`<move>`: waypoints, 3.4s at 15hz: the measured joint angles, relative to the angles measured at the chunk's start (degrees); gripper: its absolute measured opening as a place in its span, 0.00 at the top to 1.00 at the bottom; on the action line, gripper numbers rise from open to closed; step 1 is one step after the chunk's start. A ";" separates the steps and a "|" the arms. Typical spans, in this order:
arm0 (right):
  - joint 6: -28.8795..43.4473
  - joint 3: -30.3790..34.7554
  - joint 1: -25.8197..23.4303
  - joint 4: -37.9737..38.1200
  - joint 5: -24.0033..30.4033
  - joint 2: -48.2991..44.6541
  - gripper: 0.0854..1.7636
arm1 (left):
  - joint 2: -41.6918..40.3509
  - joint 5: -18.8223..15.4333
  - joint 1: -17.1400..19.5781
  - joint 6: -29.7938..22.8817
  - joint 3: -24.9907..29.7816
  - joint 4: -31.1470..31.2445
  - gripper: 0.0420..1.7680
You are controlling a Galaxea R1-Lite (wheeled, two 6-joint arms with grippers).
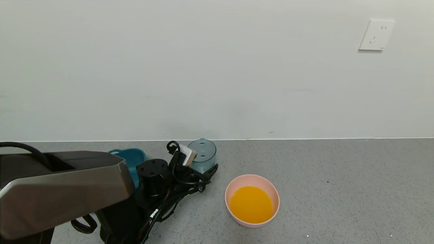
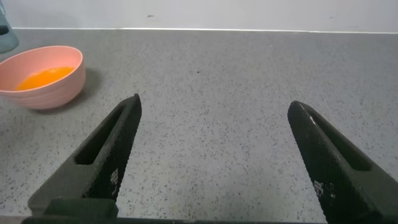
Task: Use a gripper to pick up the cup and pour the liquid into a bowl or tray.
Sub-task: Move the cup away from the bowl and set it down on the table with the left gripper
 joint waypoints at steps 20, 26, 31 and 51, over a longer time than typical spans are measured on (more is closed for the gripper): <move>-0.02 0.00 0.00 -0.01 0.00 0.00 0.03 | 11.80 -0.13 2.54 -3.36 -10.93 0.05 0.28; -0.05 0.00 0.00 0.00 0.00 0.00 0.03 | 12.48 -0.20 2.84 -4.41 -11.36 0.05 0.28; -0.02 0.00 0.00 -0.01 0.00 0.00 0.03 | 12.73 -0.17 2.82 -5.07 -11.39 0.07 0.28; 0.00 0.00 0.00 0.00 0.00 0.00 0.03 | 12.07 -0.05 2.82 -5.00 -11.19 0.07 0.07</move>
